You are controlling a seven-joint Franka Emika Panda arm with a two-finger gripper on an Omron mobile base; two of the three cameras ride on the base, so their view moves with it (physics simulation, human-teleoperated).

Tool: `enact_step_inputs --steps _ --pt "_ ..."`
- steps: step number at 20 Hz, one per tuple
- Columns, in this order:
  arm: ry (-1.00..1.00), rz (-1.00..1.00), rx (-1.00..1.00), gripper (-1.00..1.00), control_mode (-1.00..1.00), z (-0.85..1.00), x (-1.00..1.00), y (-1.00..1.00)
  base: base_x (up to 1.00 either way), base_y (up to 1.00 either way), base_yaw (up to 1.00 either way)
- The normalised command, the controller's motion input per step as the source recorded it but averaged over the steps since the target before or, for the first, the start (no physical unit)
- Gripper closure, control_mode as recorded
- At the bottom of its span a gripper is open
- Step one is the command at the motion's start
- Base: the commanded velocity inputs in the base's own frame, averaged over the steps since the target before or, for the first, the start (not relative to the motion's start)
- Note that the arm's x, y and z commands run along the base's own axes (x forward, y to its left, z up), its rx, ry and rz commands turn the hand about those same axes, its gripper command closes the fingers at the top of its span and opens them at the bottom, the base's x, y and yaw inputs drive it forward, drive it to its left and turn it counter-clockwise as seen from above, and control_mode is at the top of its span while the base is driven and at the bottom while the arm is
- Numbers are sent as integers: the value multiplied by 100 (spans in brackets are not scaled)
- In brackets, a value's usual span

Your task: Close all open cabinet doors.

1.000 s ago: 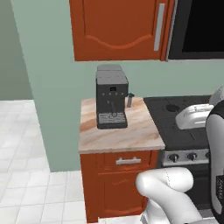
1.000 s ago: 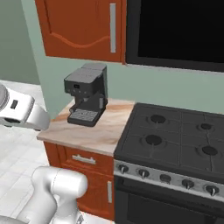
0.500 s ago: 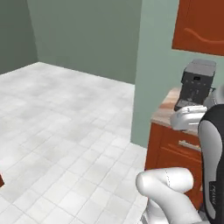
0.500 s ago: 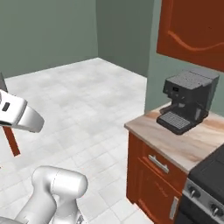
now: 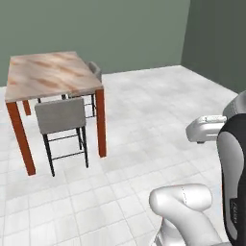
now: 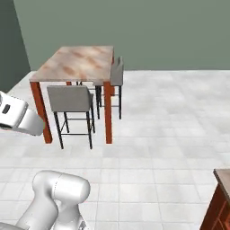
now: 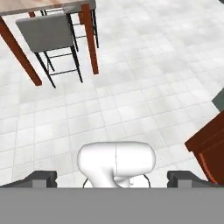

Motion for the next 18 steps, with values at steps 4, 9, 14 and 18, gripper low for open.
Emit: enact_step_inputs --steps 4,9,14,18 --pt "0 0 0 -100 100 0 0 0 -18 9 100" --pt "0 0 0 -100 100 0 0 0 -2 36 94" --pt "0 0 0 -100 100 0 0 0 -8 51 94" --pt "0 0 0 -100 100 0 0 0 -17 46 98"
